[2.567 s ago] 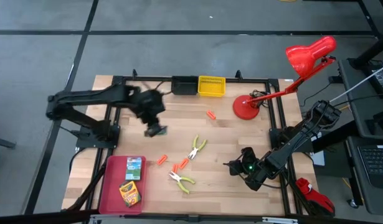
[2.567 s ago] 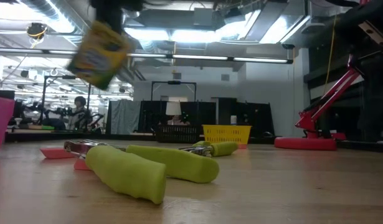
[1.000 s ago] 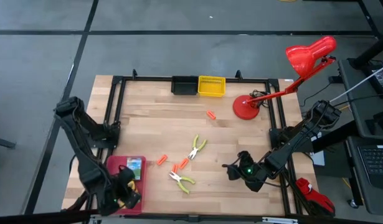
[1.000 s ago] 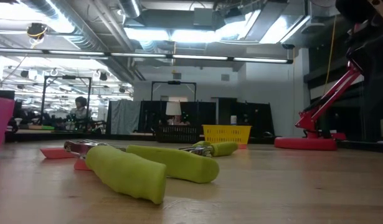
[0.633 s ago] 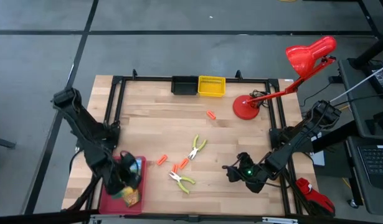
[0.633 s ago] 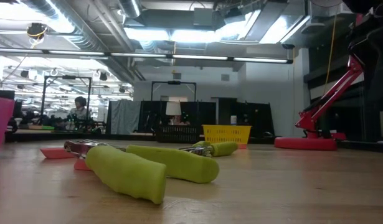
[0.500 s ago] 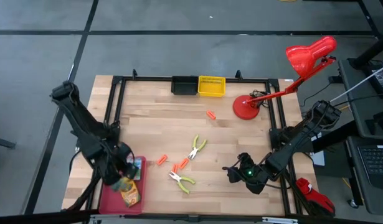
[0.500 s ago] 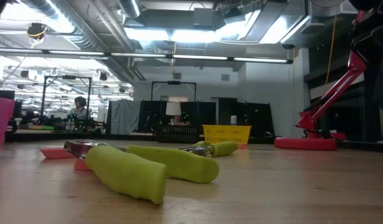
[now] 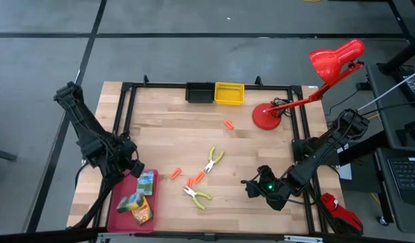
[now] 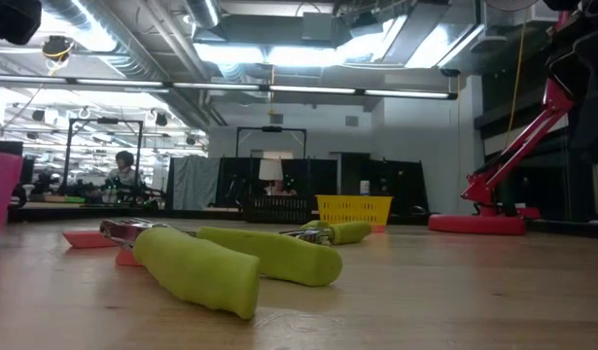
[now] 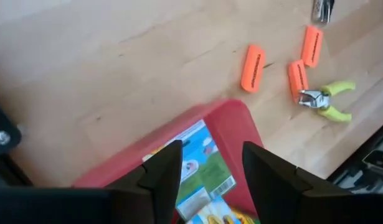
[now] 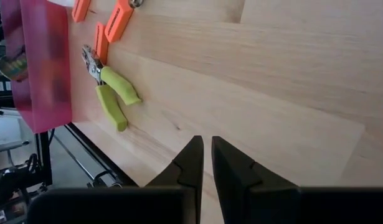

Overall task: Pick & Place School Supplies
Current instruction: Put the crayon box into the red bin

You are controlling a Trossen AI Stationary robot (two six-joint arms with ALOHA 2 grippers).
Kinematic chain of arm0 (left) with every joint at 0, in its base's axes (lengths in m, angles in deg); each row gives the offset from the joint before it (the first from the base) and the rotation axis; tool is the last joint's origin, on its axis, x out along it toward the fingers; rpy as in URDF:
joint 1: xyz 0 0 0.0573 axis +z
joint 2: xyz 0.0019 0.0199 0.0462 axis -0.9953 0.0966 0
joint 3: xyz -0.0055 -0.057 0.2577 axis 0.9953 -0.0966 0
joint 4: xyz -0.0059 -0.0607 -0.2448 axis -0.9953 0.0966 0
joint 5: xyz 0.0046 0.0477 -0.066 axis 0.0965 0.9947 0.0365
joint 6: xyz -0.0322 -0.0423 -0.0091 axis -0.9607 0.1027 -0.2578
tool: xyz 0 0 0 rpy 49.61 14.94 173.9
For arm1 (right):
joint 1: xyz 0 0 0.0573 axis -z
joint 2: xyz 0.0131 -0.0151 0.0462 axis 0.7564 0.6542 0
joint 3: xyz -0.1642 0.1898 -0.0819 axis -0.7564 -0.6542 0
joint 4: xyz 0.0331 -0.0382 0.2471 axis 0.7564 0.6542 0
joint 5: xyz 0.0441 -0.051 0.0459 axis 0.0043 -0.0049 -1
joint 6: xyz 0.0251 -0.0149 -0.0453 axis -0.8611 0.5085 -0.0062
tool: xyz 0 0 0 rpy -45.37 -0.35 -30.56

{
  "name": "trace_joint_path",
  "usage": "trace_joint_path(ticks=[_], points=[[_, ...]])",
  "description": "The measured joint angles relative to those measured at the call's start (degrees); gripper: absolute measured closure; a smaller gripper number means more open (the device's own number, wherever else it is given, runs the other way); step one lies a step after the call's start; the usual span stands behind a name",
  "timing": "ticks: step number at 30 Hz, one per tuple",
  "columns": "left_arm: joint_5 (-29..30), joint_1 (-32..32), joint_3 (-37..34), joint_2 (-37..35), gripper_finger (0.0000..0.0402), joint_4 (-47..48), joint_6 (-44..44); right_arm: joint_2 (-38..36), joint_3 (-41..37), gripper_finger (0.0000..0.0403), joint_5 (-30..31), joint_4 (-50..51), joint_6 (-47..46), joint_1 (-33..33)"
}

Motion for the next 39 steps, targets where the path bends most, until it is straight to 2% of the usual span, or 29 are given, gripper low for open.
trace_joint_path(ticks=[3, 6, 8, 12, 14, 18, 21, 27, 31, 39], points=[[-0.9, -0.4, 0.0, 0.2, 0.0244, -2.3, -0.9, 0.0, 0.0, 0.0365, 0.0, -0.2, -0.7, 0.0], [-1.5, -1.2, 0.0, 0.9, 0.0254, -11.1, 2.8, 0.0, 0.3, 0.0365, 0.0, -0.2, -0.7, 0.0], [-4.0, -1.4, 0.0, 2.1, 0.0261, -16.4, 4.9, 0.0, 0.3, 0.0365, 0.0, -0.2, -0.8, 0.1], [-5.8, -3.1, 0.0, 5.0, 0.0278, -24.8, 5.2, 0.0, 0.3, 0.0365, 0.0, -0.2, -0.8, 0.3], [-6.0, -3.8, 0.0, 7.2, 0.0288, -31.0, 4.9, 0.0, 0.3, 0.0365, 0.0, -0.2, -0.9, 0.3], [-11.0, -5.7, 0.0, 12.8, 0.0309, -42.4, 4.8, 0.0, 0.3, 0.0365, 0.0, -0.2, -1.3, 0.3], [-11.5, -7.0, 0.6, 16.7, 0.0325, -45.8, 3.9, 0.0, 0.3, 0.0365, 0.0, 0.1, -1.5, 0.3], [-12.9, -7.9, 0.6, 20.8, 0.0348, -44.1, -0.1, 0.0, 0.3, 0.0365, -0.5, 0.3, -2.0, 0.3], [-12.4, -7.9, 0.6, 21.2, 0.0359, -36.6, -4.8, 0.0, 0.3, 0.0365, -0.7, 0.4, -2.2, 0.3], [-10.2, -5.0, 0.8, 16.8, 0.0378, -21.8, -5.3, 0.0, 0.3, 0.0365, -1.1, 0.6, -2.5, 0.3]])
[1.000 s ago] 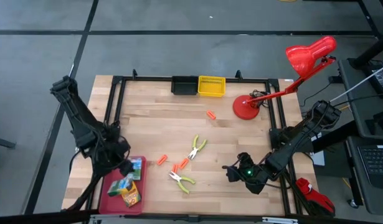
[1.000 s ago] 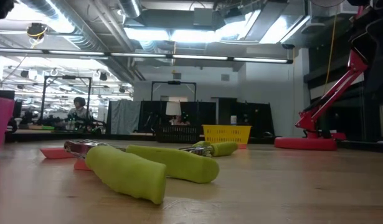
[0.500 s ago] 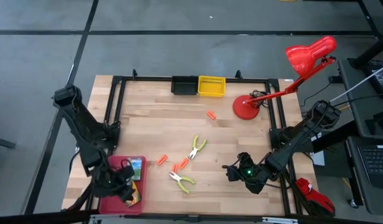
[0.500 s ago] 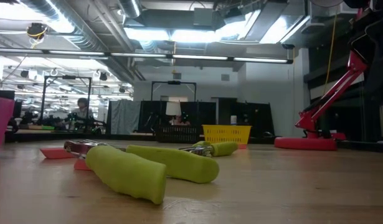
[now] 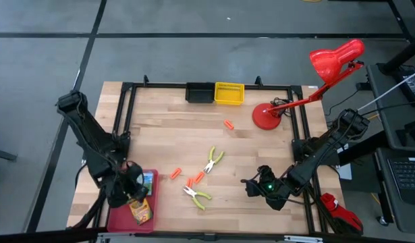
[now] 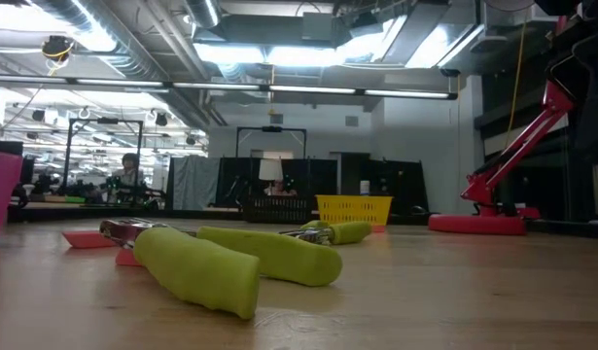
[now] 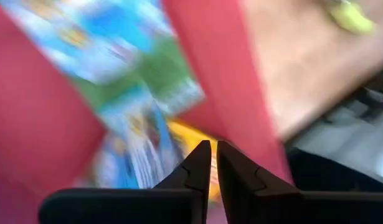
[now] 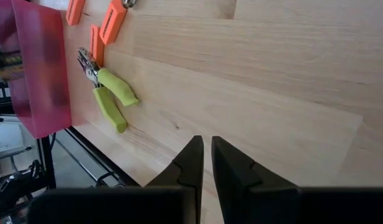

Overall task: Pick & Place School Supplies
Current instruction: Put the crayon box into the red bin, then put the green ticket punch into the black bin

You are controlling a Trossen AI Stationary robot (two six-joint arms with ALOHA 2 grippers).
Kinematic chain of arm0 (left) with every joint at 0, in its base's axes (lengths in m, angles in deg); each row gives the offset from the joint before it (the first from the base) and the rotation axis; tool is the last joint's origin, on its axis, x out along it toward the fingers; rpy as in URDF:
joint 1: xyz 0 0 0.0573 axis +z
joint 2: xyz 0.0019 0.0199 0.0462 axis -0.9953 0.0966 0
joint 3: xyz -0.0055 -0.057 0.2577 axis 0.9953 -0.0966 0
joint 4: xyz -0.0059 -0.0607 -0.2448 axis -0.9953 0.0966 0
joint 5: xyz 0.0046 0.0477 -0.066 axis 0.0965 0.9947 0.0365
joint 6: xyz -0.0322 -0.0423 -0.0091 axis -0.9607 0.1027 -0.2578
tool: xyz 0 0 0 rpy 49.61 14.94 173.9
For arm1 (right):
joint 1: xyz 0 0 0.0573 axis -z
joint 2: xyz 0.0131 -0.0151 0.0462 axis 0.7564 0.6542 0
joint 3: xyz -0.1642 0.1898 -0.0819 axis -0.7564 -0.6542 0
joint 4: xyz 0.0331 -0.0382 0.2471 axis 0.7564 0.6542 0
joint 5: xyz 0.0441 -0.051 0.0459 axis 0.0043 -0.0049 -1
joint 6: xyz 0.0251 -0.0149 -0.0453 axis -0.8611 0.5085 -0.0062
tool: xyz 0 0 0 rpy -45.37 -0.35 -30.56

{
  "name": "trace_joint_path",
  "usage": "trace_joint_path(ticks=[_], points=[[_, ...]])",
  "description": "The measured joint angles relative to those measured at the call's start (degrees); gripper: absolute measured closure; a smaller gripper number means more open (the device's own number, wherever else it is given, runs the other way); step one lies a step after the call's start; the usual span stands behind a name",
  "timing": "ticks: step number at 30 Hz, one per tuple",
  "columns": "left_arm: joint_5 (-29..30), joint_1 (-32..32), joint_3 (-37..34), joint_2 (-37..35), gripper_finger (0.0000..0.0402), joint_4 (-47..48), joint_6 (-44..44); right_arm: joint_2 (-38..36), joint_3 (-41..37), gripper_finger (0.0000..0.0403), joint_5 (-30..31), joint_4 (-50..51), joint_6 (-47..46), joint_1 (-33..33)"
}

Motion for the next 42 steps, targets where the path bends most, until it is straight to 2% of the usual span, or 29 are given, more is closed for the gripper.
trace_joint_path(ticks=[9, 13, 15, 17, 24, 28, 32, 34, 37, 42], points=[[0.3, 4.6, -0.1, -7.9, 0.0395, 20.7, 0.5, 0.0, 0.0, 0.0365, 0.5, -0.3, 0.1, 0.0], [6.6, 6.4, -0.1, -12.1, 0.0398, 24.6, 2.7, 0.0, 0.0, 0.0365, 1.0, -0.3, 0.2, 0.0], [11.6, 7.2, -0.1, -14.4, 0.0397, 23.9, 7.2, 0.0, 0.0, 0.0365, 1.7, -0.3, 0.2, 0.0], [13.6, 8.8, -0.1, -16.0, 0.0393, 21.7, 14.5, 0.0, 0.0, 0.0365, 2.3, -0.3, 0.3, 0.0], [11.5, 21.4, -0.1, -17.5, 0.0368, 18.1, 35.2, -0.3, 0.0, 0.0365, 9.8, -1.1, 3.7, 0.0], [10.3, 30.6, -0.1, -17.3, 0.0335, 8.4, 49.3, -2.8, 0.0, 0.0365, 18.2, -2.7, 8.8, 0.8], [5.8, 41.0, -0.1, -15.6, 0.0302, 0.0, 62.3, -7.1, 0.0, 0.0365, 24.6, -4.7, 18.6, 3.3], [1.2, 46.2, -0.1, -13.9, 0.029, -3.6, 68.3, -9.1, 0.0, 0.0365, 23.9, -7.7, 25.2, 5.5], [-4.7, 52.2, -0.1, -10.4, 0.028, -7.5, 75.4, -10.5, 0.0, 0.0365, 16.7, -11.2, 34.1, 10.3], [-9.0, 60.3, -0.1, -4.3, 0.0277, -10.7, 75.9, -10.6, 0.0, 0.036, 5.6, -10.7, 35.1, 18.2]])
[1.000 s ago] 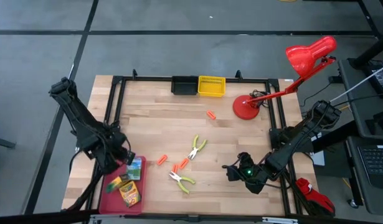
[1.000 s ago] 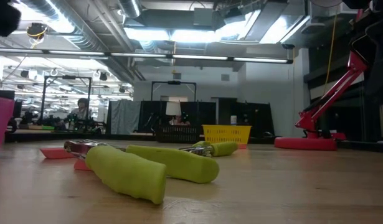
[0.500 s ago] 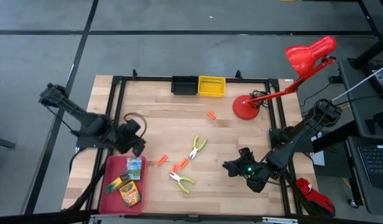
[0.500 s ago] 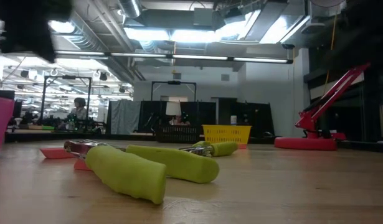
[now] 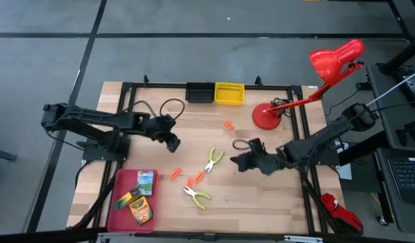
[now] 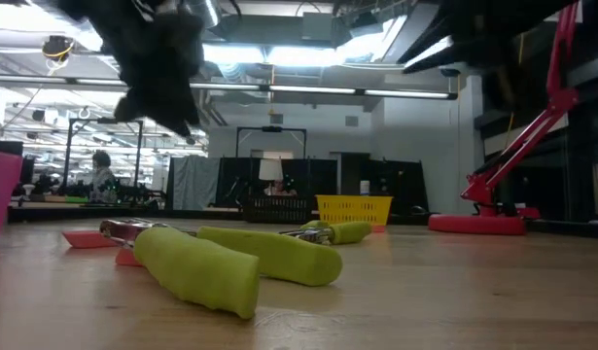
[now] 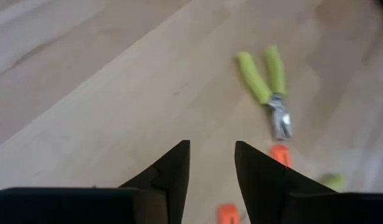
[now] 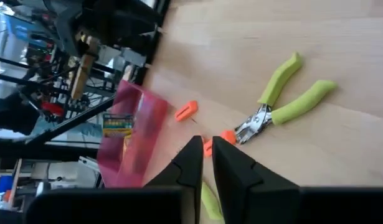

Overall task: Pick & Place School Supplies
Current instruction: Put the green ticket punch into the black bin

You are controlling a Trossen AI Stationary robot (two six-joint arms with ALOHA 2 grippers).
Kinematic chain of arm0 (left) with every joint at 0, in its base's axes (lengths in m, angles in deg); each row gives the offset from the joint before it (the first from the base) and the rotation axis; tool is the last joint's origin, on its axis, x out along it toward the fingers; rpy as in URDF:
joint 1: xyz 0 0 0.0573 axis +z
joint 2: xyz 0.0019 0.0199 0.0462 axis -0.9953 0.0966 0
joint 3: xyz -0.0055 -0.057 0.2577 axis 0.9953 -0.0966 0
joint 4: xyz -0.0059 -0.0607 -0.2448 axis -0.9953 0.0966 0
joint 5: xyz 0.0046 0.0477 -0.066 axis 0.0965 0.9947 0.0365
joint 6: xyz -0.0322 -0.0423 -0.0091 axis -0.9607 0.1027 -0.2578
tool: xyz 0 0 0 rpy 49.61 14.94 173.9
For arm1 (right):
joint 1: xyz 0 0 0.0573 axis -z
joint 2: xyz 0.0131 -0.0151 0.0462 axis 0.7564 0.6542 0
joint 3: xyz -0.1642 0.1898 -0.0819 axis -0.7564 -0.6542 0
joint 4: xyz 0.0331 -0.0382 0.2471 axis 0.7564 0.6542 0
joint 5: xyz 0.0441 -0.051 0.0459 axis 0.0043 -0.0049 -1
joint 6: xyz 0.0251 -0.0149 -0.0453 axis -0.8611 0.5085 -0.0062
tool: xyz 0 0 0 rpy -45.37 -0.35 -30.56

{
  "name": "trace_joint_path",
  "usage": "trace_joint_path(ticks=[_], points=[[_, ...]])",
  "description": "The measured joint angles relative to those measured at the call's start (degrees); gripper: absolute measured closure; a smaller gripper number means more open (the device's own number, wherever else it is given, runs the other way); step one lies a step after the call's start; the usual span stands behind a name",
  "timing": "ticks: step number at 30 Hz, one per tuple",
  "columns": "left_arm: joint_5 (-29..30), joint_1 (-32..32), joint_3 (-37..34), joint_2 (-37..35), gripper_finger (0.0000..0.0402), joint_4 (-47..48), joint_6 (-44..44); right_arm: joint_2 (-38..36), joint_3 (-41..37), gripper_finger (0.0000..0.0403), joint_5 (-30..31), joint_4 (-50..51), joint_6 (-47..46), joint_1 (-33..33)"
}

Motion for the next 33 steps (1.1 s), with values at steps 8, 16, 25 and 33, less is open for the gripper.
trace_joint_path(ticks=[8, 16, 25, 33], points=[[-8.5, 6.9, 0.9, 12.1, 0.0277, -17.0, 1.5, -1.0, 0.0, 0.0327, -9.7, -0.3, -0.9, 1.4], [-9.3, 7.2, 14.2, 28.4, 0.0283, -13.4, 13.2, -1.2, 0.0, 0.0325, -14.1, 1.8, -8.0, -3.5], [-9.6, 3.8, 26.3, 41.4, 0.0274, -7.4, 13.8, -1.2, 0.0, 0.0324, -13.1, 1.8, -15.5, -7.9], [-8.4, 0.8, 31.3, 45.9, 0.025, -7.9, 12.7, -1.2, 0.0, 0.0324, -10.0, 2.0, -18.7, -11.2]])
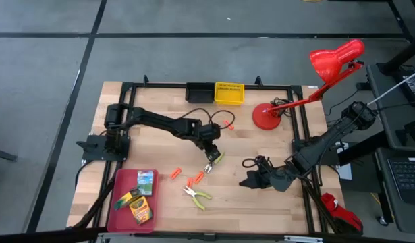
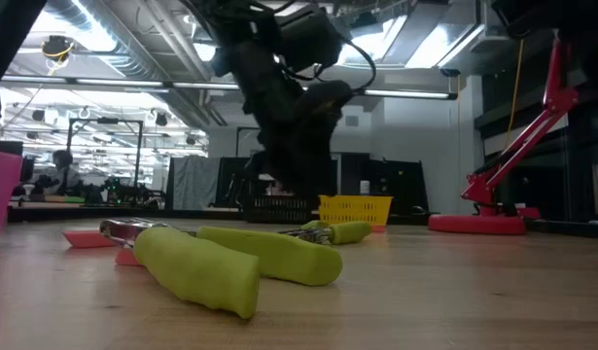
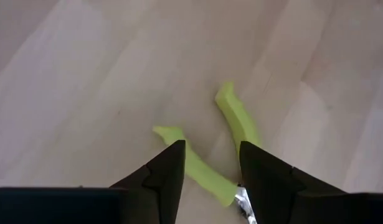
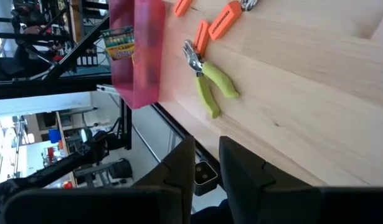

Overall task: Pick & Place School Supplies
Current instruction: Put the green ticket punch into the black bin

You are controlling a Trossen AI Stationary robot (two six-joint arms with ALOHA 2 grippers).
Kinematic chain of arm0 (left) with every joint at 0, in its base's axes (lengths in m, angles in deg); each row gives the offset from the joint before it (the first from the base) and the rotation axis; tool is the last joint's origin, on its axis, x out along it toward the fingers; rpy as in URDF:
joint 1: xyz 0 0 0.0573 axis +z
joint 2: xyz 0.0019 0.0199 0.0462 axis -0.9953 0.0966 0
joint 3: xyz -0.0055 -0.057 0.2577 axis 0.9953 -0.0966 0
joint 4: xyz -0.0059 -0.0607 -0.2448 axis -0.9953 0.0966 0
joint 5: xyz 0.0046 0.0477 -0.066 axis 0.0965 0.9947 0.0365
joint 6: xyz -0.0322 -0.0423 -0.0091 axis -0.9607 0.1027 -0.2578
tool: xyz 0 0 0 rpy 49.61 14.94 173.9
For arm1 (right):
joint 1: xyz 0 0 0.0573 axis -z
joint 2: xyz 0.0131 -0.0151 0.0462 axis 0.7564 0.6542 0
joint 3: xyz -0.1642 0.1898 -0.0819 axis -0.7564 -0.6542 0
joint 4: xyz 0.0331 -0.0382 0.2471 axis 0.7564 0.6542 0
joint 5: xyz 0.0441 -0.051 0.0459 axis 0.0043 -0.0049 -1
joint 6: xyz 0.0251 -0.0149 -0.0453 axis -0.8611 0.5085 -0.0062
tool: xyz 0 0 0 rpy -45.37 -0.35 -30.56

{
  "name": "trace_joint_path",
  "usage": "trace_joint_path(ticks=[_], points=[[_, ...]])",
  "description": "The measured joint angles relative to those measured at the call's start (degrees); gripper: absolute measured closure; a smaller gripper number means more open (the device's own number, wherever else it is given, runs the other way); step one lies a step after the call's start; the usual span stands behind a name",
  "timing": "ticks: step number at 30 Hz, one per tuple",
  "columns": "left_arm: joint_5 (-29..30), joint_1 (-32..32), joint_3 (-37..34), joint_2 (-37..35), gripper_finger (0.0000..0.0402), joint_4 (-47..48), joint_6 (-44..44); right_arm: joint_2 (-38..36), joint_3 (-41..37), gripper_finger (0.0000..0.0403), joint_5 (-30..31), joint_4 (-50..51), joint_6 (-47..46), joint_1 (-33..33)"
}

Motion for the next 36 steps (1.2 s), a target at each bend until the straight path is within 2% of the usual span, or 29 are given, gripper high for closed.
trace_joint_path(ticks=[4, 14, 19, 22, 23, 29, 36], points=[[2.8, -0.8, 0.6, 2.6, 0.0251, 0.8, -3.4, 0.0, 0.0, 0.0324, 0.5, -0.1, -0.6, -0.7], [3.3, -1.0, 0.9, 6.7, 0.0263, 0.9, -9.1, 0.0, 0.0, 0.0324, 2.4, -0.7, -0.7, -1.4], [2.6, 1.4, 0.8, 6.8, 0.0315, 2.3, -11.1, 0.0, 0.0, 0.0324, 4.1, -0.8, -0.4, -1.4], [0.7, 3.5, 0.7, 6.5, 0.0366, 1.3, -11.0, 0.0, 0.0, 0.0324, 5.2, -0.7, 0.0, -1.4], [0.2, 4.1, 0.7, 6.4, 0.0371, 0.4, -10.8, 0.0, 0.0, 0.0324, 5.5, -0.7, 0.1, -1.4], [0.4, 8.0, 0.3, 4.8, 0.0371, -4.2, -9.3, 0.0, 0.0, 0.0324, 8.5, -0.7, 0.2, -1.4], [-1.4, 14.0, 0.4, -2.2, 0.0371, -14.5, -5.1, 0.0, 0.0, 0.0325, 11.7, -0.2, 0.3, -0.8]])
